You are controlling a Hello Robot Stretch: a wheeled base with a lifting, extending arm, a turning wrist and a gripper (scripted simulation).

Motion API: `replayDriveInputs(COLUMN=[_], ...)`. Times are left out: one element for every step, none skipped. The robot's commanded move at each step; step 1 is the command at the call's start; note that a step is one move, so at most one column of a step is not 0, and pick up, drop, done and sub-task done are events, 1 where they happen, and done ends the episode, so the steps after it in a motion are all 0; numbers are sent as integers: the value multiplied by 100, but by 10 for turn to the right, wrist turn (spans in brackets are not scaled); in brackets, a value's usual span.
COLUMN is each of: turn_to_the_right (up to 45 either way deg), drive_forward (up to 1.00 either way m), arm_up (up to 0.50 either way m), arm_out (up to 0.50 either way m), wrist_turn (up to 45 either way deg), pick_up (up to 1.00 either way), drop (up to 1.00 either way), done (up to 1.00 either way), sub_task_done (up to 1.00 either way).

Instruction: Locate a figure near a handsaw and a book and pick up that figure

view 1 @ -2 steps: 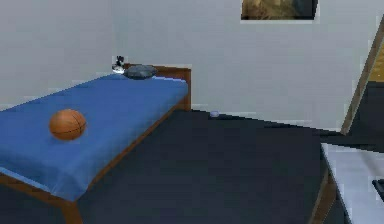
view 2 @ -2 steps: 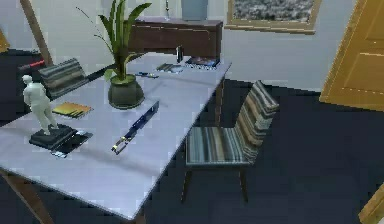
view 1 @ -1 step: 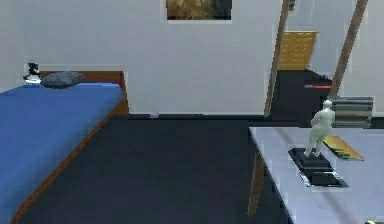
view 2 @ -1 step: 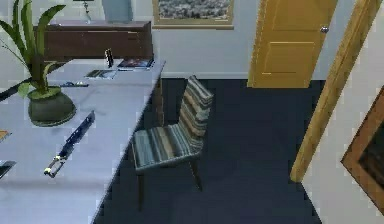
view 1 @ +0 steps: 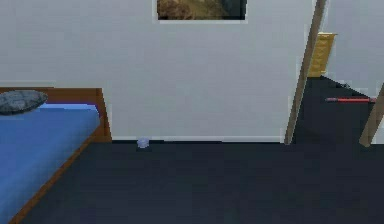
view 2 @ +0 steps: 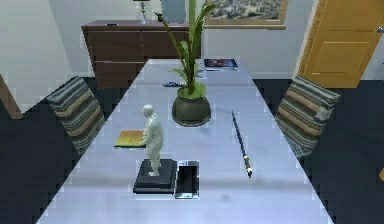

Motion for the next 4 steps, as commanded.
replayDriveInputs(turn_to_the_right=[0,0,0,0], drive_forward=[0,0,0,0], arm_up=[50,36,0,0], arm_out=[0,0,18,0], wrist_turn=[0,0,0,450], pick_up=[0,0,0,0], drop=[0,0,0,0], done=[0,0,0,0], sub_task_done=[0,0,0,0])
